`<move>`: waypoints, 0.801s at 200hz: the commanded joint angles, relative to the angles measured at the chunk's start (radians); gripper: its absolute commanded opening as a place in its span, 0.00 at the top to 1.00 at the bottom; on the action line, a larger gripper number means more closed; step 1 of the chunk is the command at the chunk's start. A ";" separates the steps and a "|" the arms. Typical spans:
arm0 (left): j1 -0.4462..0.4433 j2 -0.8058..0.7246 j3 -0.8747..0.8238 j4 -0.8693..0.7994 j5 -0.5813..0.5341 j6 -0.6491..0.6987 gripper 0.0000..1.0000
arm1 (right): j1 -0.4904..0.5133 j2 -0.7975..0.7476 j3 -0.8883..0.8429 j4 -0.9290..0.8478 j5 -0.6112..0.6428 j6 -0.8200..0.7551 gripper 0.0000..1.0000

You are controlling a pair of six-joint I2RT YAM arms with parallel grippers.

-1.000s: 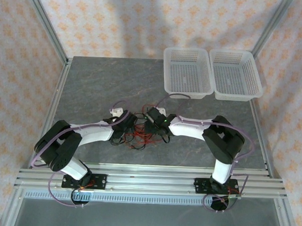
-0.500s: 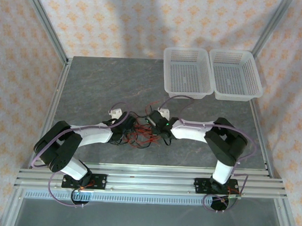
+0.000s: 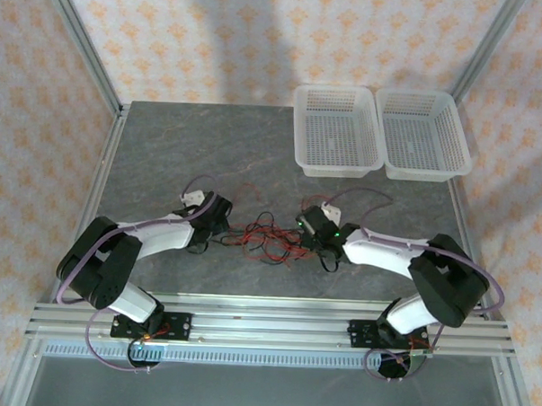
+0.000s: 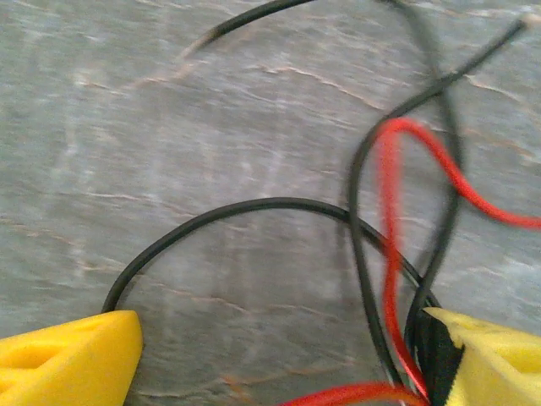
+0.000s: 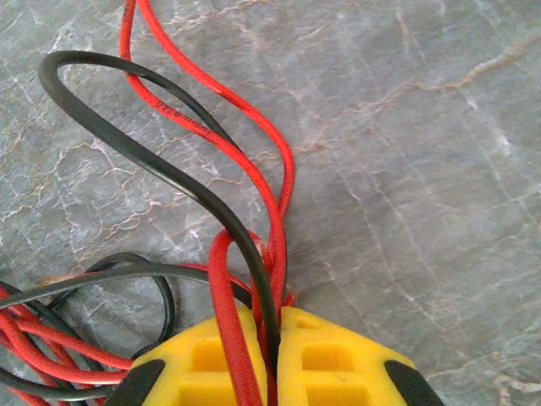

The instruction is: Untangle the cables

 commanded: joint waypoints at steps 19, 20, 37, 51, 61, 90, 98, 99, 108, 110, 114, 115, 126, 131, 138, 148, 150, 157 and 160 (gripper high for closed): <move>0.017 -0.034 0.050 -0.112 -0.073 0.047 0.13 | -0.023 -0.063 -0.040 0.018 -0.035 0.035 0.82; 0.017 -0.036 0.050 -0.111 -0.072 0.047 0.13 | -0.023 -0.065 -0.039 0.018 -0.036 0.034 0.81; 0.016 -0.070 0.063 -0.111 -0.044 0.059 0.13 | -0.023 -0.085 -0.031 0.003 -0.042 0.022 0.71; 0.008 -0.107 0.078 -0.125 -0.035 0.068 0.13 | -0.023 -0.104 -0.019 -0.018 -0.043 0.010 0.62; -0.002 -0.133 0.096 -0.145 -0.035 0.076 0.13 | -0.023 -0.119 -0.005 -0.037 -0.044 -0.001 0.56; -0.044 -0.201 0.170 -0.221 -0.044 0.105 0.11 | -0.023 -0.156 0.043 -0.095 -0.047 -0.038 0.40; -0.062 -0.213 0.193 -0.242 -0.047 0.112 0.11 | -0.023 -0.164 0.056 -0.109 -0.049 -0.046 0.37; -0.064 -0.214 0.197 -0.247 -0.047 0.112 0.10 | -0.023 -0.164 0.057 -0.111 -0.049 -0.047 0.36; -0.087 -0.220 0.224 -0.274 -0.054 0.115 0.10 | -0.022 -0.170 0.071 -0.126 -0.046 -0.053 0.32; -0.092 -0.221 0.230 -0.280 -0.055 0.115 0.10 | -0.021 -0.171 0.074 -0.130 -0.046 -0.054 0.31; -0.103 -0.221 0.241 -0.291 -0.057 0.117 0.10 | -0.019 -0.171 0.078 -0.133 -0.043 -0.056 0.30; -0.106 -0.221 0.243 -0.294 -0.057 0.117 0.10 | -0.019 -0.171 0.079 -0.134 -0.042 -0.057 0.29; -0.139 -0.218 0.271 -0.318 -0.054 0.121 0.10 | -0.014 -0.165 0.091 -0.146 -0.031 -0.062 0.24; -0.154 -0.215 0.280 -0.326 -0.051 0.121 0.10 | -0.013 -0.160 0.096 -0.152 -0.024 -0.064 0.22; -0.172 -0.208 0.289 -0.333 -0.041 0.121 0.10 | -0.011 -0.148 0.103 -0.161 -0.013 -0.069 0.20; -0.199 -0.198 0.292 -0.332 -0.017 0.116 0.10 | -0.008 -0.126 0.114 -0.178 0.006 -0.074 0.18; -0.205 -0.195 0.294 -0.330 -0.011 0.114 0.10 | -0.008 -0.122 0.117 -0.181 0.011 -0.076 0.17; -0.222 -0.186 0.289 -0.322 0.009 0.108 0.10 | -0.007 -0.106 0.125 -0.190 0.026 -0.081 0.16; -0.231 -0.182 0.287 -0.316 0.017 0.104 0.10 | -0.007 -0.097 0.130 -0.195 0.032 -0.084 0.16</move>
